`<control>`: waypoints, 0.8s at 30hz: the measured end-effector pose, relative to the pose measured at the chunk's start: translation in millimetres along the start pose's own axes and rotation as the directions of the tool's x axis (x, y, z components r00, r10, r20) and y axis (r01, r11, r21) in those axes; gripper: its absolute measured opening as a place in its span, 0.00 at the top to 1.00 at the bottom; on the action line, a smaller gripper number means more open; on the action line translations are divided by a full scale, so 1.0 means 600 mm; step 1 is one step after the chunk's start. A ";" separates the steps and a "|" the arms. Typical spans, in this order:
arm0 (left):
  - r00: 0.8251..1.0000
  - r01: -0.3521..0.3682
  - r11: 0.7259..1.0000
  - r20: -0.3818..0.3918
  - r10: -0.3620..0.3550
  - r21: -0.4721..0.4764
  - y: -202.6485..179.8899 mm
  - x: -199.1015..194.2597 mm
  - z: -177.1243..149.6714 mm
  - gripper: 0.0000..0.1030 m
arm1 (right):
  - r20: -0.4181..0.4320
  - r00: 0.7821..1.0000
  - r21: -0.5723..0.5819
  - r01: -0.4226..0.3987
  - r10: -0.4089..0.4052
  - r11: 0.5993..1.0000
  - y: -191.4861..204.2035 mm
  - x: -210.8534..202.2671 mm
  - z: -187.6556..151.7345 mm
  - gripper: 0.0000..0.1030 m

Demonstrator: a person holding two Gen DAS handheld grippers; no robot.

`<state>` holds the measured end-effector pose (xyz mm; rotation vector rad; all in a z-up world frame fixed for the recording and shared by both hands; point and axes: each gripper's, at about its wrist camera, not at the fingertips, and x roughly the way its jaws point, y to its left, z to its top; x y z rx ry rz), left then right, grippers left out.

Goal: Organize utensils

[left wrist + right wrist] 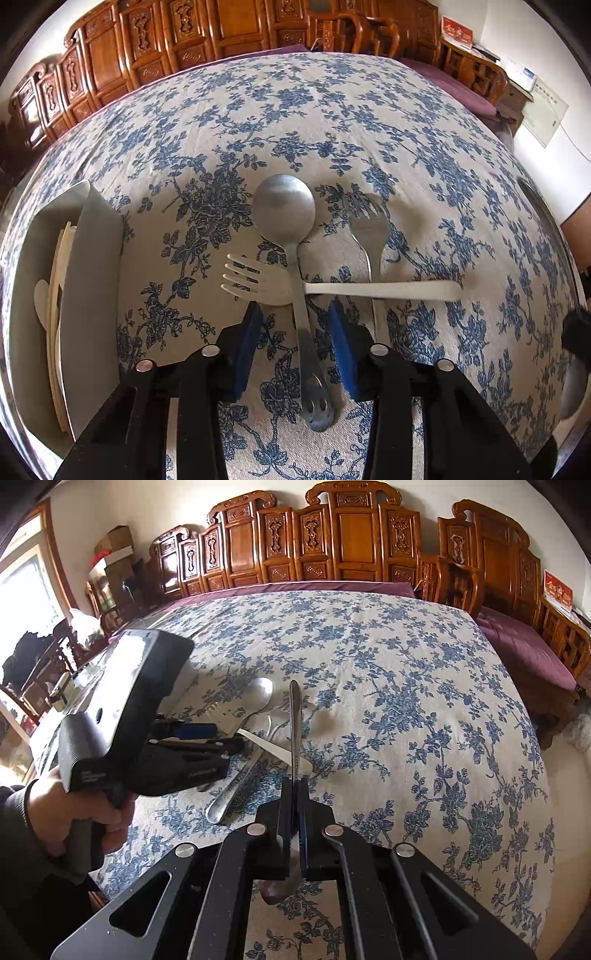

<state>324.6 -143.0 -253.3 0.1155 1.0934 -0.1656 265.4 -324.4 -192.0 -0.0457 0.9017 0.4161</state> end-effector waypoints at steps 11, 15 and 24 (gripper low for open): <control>1.000 -0.015 1.000 -0.022 0.016 0.020 0.000 0.001 0.006 0.94 | 0.004 1.000 -0.008 0.002 -0.002 1.000 0.004 -0.006 0.000 0.96; 0.998 0.028 1.000 -0.058 -0.028 0.001 0.010 -0.008 -0.002 0.95 | 0.007 1.000 -0.001 -0.005 0.005 1.000 0.003 -0.007 0.001 0.96; 0.999 0.053 0.998 0.003 -0.053 0.035 0.018 -0.069 -0.015 0.95 | -0.016 1.000 -0.002 0.008 -0.008 1.000 0.016 -0.016 0.009 0.96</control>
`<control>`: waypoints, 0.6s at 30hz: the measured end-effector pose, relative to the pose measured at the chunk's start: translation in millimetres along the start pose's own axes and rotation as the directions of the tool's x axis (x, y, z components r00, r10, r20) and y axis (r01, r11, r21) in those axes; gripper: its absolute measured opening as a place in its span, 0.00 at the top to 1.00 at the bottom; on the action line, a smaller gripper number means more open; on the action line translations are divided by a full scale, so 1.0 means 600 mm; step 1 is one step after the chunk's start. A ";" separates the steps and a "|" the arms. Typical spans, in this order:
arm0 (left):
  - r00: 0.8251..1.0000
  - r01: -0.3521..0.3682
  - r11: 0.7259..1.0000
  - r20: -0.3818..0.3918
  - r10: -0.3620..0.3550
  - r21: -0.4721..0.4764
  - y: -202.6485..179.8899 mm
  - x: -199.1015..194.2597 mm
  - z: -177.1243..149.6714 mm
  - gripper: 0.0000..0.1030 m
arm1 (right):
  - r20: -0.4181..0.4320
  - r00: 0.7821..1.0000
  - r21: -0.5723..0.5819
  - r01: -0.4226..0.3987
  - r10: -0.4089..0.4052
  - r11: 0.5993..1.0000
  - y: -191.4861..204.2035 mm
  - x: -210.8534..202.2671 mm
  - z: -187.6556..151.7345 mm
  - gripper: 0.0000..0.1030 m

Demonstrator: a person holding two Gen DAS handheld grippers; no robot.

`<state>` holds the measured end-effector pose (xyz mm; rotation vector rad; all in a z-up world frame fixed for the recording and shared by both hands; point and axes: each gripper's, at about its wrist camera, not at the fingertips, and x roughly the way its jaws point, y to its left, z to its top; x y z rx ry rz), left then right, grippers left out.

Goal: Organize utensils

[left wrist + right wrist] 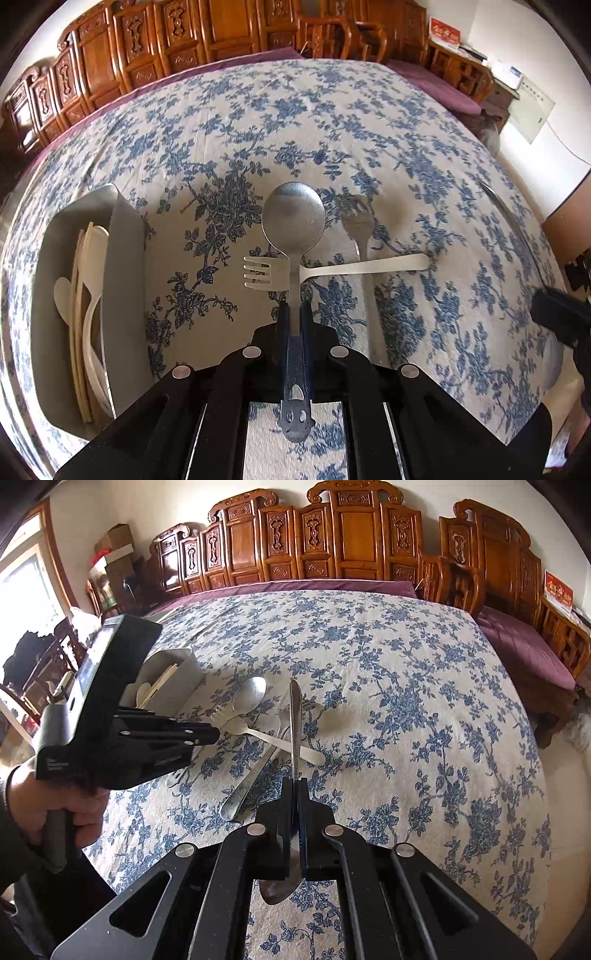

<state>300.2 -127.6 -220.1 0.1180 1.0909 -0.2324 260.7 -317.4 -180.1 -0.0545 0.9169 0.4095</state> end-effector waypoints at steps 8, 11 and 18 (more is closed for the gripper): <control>0.998 0.048 0.999 0.050 -0.048 0.003 0.016 -0.061 -0.005 0.95 | -0.010 1.000 -0.030 0.011 -0.012 0.999 0.038 -0.016 0.031 0.96; 0.996 0.044 0.999 0.071 -0.045 0.010 0.030 -0.090 -0.008 0.95 | -0.009 1.000 -0.037 0.003 -0.003 0.999 0.060 -0.020 0.044 0.96; 0.993 0.046 0.999 0.108 -0.044 -0.016 0.079 -0.145 -0.016 0.95 | -0.011 1.000 -0.052 -0.019 0.019 0.998 0.112 -0.023 0.075 0.96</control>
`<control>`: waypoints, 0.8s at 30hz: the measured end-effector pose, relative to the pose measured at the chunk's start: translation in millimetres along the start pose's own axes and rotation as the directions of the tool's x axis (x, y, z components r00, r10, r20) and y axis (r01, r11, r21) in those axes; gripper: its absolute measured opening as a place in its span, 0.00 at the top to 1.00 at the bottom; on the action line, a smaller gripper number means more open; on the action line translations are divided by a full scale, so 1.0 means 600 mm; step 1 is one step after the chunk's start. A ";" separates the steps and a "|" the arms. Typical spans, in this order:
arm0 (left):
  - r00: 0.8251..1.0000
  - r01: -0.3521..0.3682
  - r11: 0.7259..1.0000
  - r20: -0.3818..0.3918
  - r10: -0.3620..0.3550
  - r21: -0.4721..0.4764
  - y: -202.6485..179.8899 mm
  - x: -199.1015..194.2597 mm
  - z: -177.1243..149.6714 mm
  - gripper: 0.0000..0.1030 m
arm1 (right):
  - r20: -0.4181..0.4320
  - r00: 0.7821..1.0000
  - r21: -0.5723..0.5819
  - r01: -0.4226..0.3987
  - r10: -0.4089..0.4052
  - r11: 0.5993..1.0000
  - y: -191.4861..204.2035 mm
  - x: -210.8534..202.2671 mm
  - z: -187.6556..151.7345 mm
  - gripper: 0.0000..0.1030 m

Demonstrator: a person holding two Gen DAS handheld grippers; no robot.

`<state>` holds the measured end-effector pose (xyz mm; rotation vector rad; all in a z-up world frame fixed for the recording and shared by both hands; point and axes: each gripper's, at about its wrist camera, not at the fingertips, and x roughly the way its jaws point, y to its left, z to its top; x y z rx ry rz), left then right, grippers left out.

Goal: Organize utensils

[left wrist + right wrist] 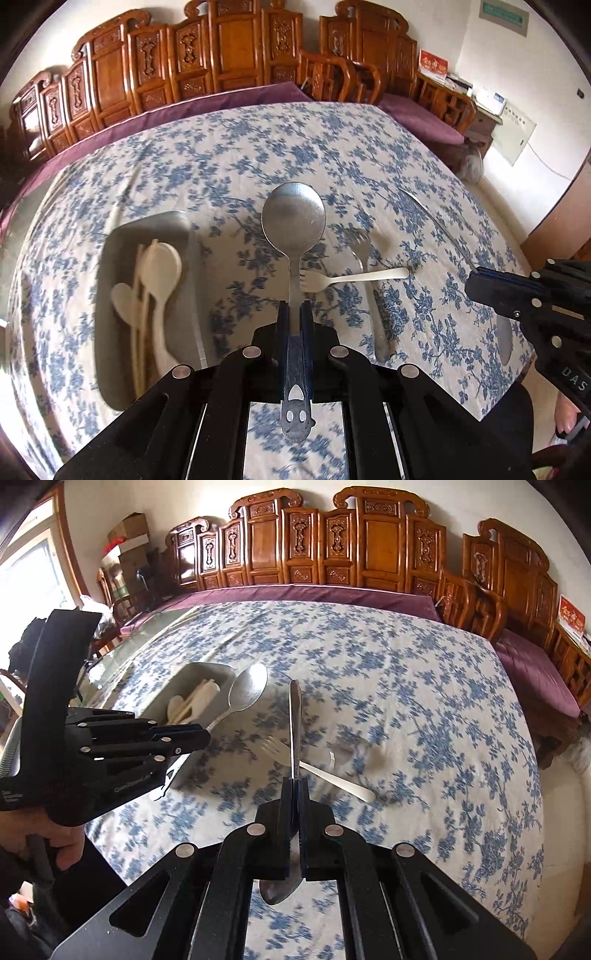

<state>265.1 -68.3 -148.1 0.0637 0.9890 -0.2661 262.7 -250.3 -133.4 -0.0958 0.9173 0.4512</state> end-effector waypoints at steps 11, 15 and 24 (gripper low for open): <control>1.000 -0.004 0.998 0.015 0.005 -0.067 0.082 -0.040 -0.016 0.95 | 0.002 1.000 -0.018 -0.025 0.025 1.000 0.066 -0.014 0.037 0.96; 1.000 -0.010 0.997 0.016 0.011 -0.082 0.115 -0.036 -0.019 0.95 | -0.008 0.999 -0.031 -0.036 0.036 0.999 0.081 -0.001 0.047 0.96; 1.000 -0.013 0.993 -0.025 0.010 -0.117 0.196 0.009 -0.015 0.95 | -0.045 0.996 -0.068 -0.074 0.071 0.995 0.122 0.070 0.088 0.96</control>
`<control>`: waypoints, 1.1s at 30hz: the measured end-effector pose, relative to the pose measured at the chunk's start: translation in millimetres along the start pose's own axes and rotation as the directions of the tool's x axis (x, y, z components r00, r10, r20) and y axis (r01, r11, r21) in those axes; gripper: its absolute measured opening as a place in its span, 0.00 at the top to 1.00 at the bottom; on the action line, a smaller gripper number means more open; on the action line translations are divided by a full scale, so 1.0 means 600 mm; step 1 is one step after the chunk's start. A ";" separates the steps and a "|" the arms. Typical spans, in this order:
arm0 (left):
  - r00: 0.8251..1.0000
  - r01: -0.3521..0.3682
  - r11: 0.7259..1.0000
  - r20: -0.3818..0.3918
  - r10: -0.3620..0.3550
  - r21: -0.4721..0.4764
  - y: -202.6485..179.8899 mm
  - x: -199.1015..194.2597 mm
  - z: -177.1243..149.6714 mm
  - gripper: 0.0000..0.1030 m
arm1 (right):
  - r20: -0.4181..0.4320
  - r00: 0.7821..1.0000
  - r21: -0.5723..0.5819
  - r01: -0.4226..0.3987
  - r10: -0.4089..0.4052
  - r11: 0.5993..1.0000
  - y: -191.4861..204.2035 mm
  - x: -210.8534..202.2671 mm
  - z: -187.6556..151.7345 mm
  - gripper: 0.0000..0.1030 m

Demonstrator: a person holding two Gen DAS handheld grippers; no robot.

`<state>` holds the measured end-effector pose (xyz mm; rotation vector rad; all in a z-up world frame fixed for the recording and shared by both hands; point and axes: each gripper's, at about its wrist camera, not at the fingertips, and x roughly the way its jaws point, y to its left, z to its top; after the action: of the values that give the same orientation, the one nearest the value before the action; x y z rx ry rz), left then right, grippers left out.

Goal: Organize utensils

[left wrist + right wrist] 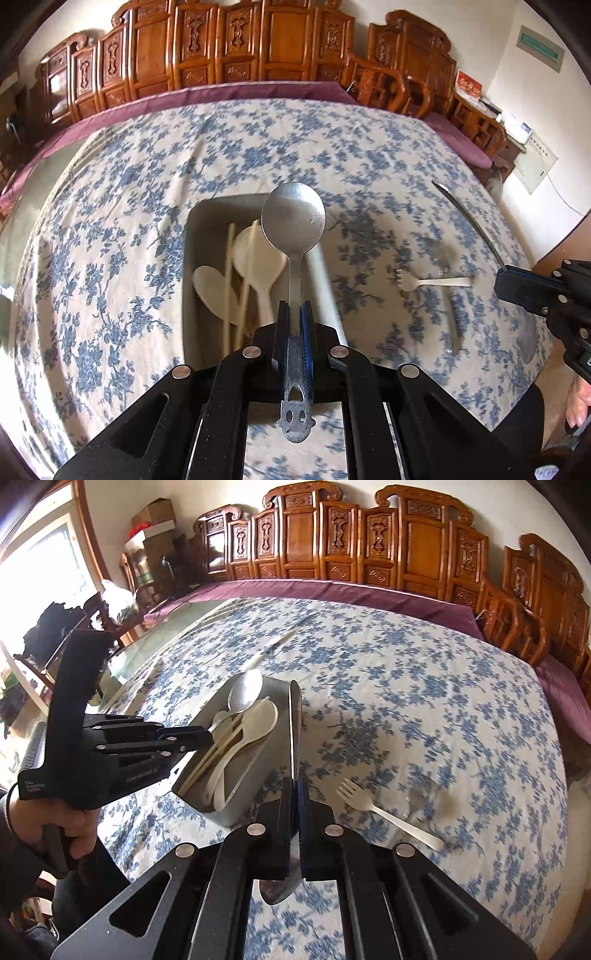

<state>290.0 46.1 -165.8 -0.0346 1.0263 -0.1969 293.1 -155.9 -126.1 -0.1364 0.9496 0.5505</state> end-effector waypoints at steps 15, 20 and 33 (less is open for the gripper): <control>0.996 -0.007 1.000 -0.085 0.006 -0.011 0.064 0.089 0.007 0.94 | -0.076 0.996 -0.045 -0.044 0.041 0.998 0.048 0.110 0.043 0.96; 0.997 -0.011 1.000 -0.080 0.009 -0.021 0.074 0.084 0.007 0.94 | -0.082 0.996 -0.046 -0.048 0.044 0.998 0.053 0.123 0.049 0.96; 0.999 -0.040 0.997 -0.028 0.038 -0.068 0.123 0.009 -0.012 0.93 | -0.062 0.993 -0.027 -0.102 0.100 0.994 0.097 0.154 0.071 0.96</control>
<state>297.2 118.2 -182.9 -0.0739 1.0591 -0.1267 337.0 -55.5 -167.8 -0.1337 1.0116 0.6575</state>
